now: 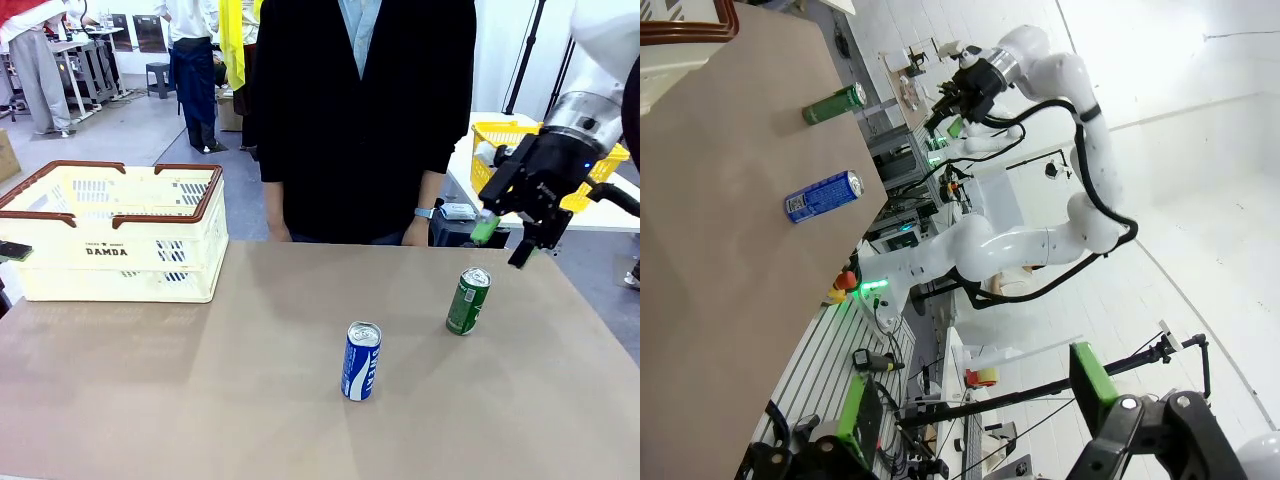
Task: Place the drinks into the Shopping basket.
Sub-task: Pick up one drink and place it into the Shopping basket.
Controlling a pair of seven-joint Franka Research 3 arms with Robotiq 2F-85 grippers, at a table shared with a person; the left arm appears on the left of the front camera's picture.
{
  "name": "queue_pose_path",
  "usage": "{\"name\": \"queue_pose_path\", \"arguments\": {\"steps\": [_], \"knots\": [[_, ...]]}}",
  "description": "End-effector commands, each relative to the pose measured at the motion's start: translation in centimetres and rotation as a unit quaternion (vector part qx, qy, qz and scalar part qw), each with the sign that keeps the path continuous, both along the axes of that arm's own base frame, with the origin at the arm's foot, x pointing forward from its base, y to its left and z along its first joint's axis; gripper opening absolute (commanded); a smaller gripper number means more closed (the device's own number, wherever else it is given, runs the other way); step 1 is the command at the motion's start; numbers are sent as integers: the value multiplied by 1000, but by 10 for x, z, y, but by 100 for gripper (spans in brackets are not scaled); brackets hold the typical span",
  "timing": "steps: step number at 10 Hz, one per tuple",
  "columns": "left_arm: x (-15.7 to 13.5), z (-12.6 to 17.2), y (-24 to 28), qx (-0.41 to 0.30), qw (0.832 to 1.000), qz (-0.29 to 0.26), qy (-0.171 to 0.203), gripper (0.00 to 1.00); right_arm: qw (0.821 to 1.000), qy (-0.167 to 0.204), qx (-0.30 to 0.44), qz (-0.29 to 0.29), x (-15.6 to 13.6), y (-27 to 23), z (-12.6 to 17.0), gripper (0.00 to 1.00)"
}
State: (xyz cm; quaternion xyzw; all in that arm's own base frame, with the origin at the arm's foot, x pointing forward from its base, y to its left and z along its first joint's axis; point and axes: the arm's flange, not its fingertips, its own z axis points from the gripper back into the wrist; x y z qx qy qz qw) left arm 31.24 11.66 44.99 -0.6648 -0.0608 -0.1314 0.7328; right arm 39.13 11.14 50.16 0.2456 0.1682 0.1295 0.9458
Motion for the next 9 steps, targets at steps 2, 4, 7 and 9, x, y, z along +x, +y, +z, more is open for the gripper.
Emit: {"name": "queue_pose_path", "arguments": {"steps": [2,4,7,9], "knots": [[-4,-1,-1,1,1000,2,-7,100,988,-72,-138,4,-71,94,-27,100],[-4,-1,-1,1,1000,2,-7,100,978,-121,-167,-11,-101,136,-48,100],[-4,-1,-1,1,1000,2,-7,100,982,-111,-156,6,-115,148,-49,100],[-4,-1,-1,1,1000,2,-7,100,979,-115,-168,-9,-120,155,-58,100]]}}
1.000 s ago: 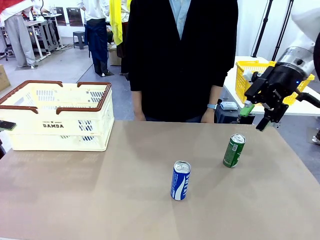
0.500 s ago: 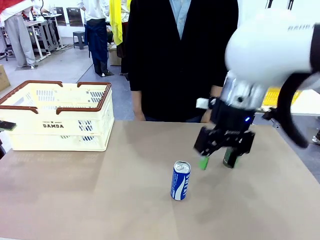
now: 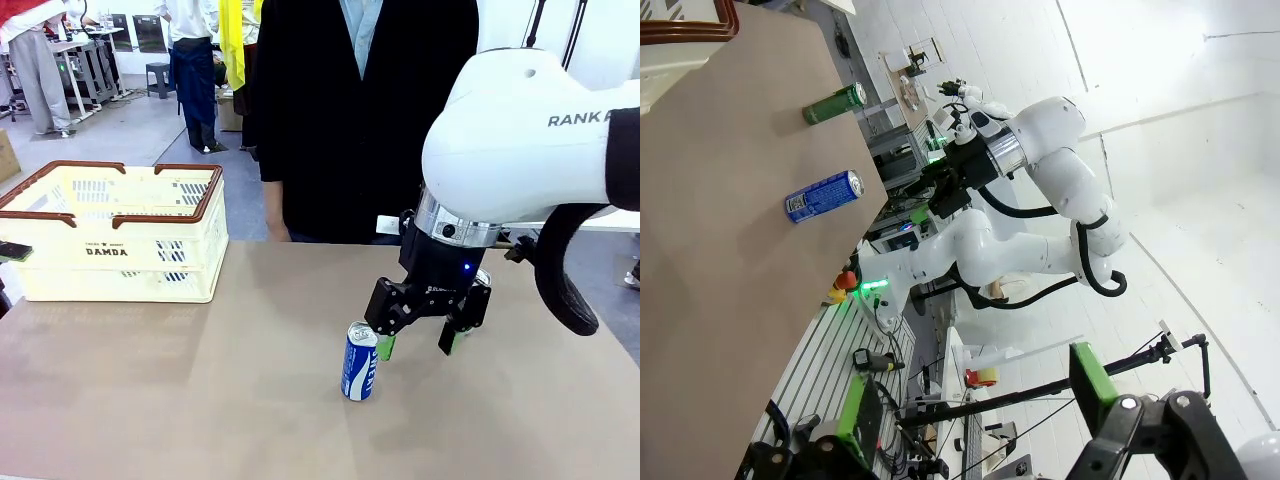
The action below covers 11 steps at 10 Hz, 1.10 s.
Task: Place the drinks into the Shopping basket.
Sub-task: Pick up one drink and place it into the Shopping basket.
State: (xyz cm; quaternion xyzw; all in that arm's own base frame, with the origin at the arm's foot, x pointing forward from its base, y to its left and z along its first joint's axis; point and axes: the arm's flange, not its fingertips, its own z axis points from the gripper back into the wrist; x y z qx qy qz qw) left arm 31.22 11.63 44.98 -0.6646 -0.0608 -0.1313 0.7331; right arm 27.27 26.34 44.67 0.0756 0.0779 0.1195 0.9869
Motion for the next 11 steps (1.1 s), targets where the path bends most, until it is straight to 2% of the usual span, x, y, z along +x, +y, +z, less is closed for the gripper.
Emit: {"name": "queue_pose_path", "arguments": {"steps": [1,4,8,11], "knots": [[-4,-1,-1,1,1000,2,-7,100,1000,-6,-10,12,3,7,-8,100],[-4,-1,-1,1,1000,2,-7,100,992,-48,0,-114,5,16,-13,100],[-4,-1,-1,1,1000,2,-7,100,989,-51,2,-140,5,4,-10,100],[-4,-1,-1,1,1000,2,-7,100,980,-51,36,-192,4,-31,1,100]]}}
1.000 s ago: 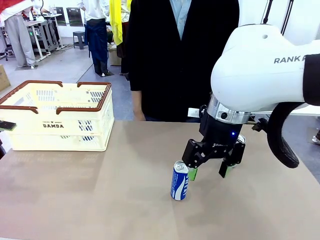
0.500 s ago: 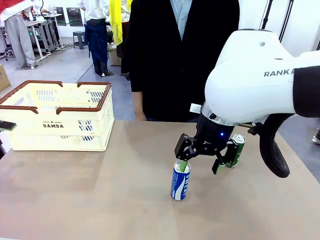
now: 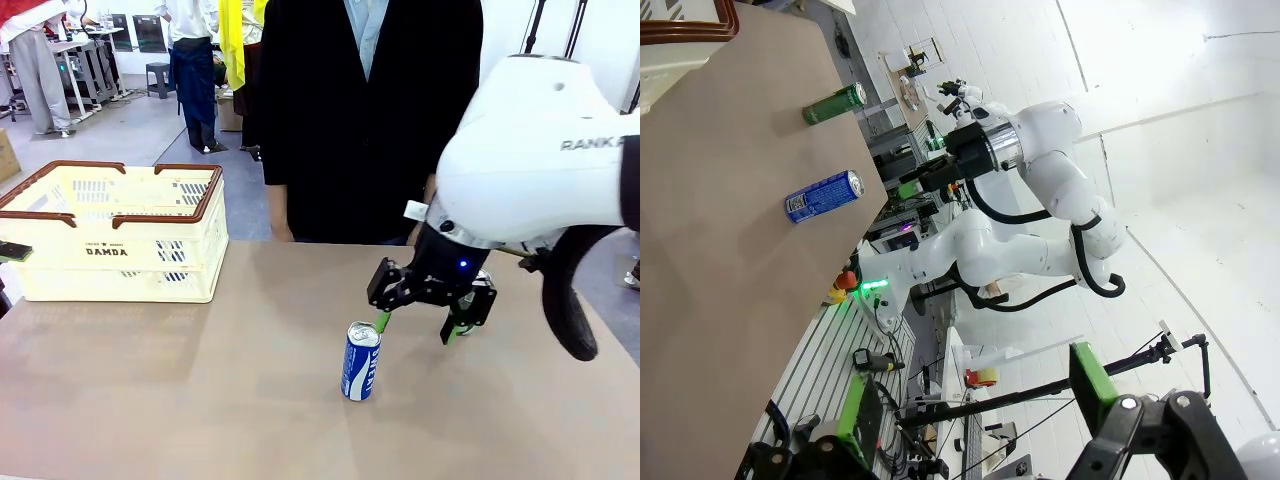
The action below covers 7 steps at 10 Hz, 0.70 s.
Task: Place the drinks into the Shopping basket.
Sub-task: Pick up one drink and place it into the Shopping basket.
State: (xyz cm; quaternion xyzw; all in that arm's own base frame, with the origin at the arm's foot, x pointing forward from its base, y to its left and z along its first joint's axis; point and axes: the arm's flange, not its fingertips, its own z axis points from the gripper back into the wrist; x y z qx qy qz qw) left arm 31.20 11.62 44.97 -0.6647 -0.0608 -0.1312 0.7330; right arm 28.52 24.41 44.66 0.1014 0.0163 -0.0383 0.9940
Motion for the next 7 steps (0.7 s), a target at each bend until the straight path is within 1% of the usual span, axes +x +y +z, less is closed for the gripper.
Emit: {"name": "queue_pose_path", "arguments": {"steps": [1,2,3,7], "knots": [[-4,-1,0,1,1000,2,-7,100,999,-19,8,-37,-8,-4,1,100],[-4,-1,0,1,1000,2,-7,100,999,-36,10,-37,-4,10,-4,100],[-4,-1,0,1,1000,2,-7,100,999,-46,11,-26,3,22,-11,100],[-4,-1,0,1,1000,2,-7,100,999,-29,-22,13,26,62,-43,100]]}}
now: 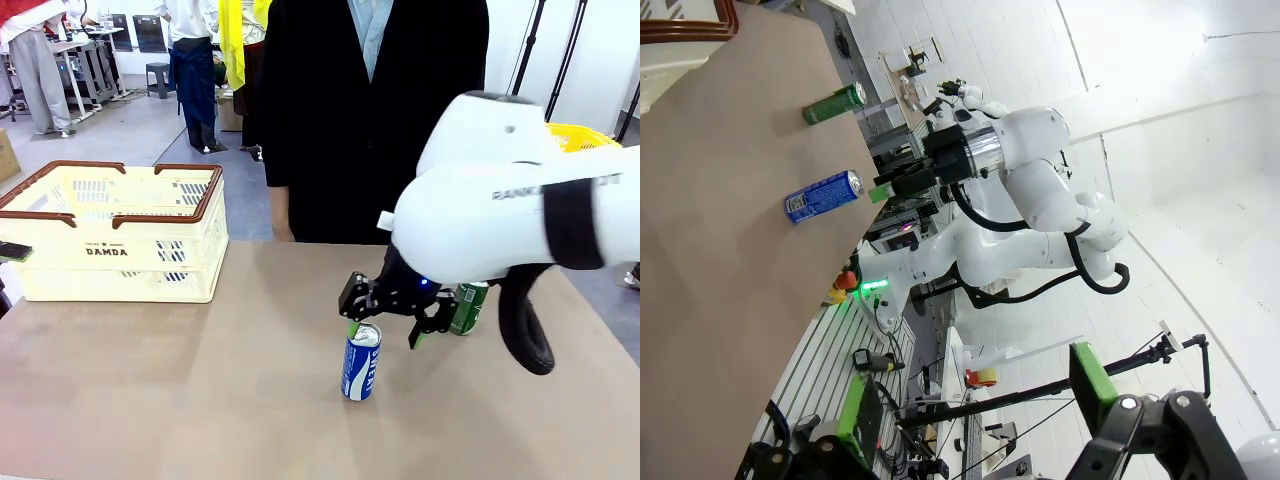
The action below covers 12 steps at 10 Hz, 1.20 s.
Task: Place the drinks into the Shopping basket.
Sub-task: Pick up one drink and place it into the Shopping basket.
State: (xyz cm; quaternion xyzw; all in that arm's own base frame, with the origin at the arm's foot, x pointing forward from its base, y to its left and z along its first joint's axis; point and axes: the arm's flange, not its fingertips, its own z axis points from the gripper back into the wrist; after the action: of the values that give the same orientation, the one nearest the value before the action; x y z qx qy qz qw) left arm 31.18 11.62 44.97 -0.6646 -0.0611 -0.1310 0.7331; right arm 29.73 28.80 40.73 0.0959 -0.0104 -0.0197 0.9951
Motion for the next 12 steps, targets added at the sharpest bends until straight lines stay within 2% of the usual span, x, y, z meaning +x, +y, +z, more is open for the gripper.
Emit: {"name": "queue_pose_path", "arguments": {"steps": [1,3,4,5,6,12], "knots": [[-3,-1,0,1,1000,2,-7,100,1000,-5,-20,5,17,26,-11,100],[-3,-1,0,1,1000,2,-7,100,999,0,-38,26,26,41,-28,100],[-3,-1,0,1,1000,2,-7,100,998,6,-53,29,29,45,-34,92],[-3,-1,0,1,1000,2,-7,100,998,8,-63,31,31,48,-38,32],[-3,-1,0,1,1000,2,-7,100,997,0,-73,29,31,48,-39,0],[-3,-1,0,1,1000,2,-7,100,996,4,-77,36,29,52,-28,0]]}}
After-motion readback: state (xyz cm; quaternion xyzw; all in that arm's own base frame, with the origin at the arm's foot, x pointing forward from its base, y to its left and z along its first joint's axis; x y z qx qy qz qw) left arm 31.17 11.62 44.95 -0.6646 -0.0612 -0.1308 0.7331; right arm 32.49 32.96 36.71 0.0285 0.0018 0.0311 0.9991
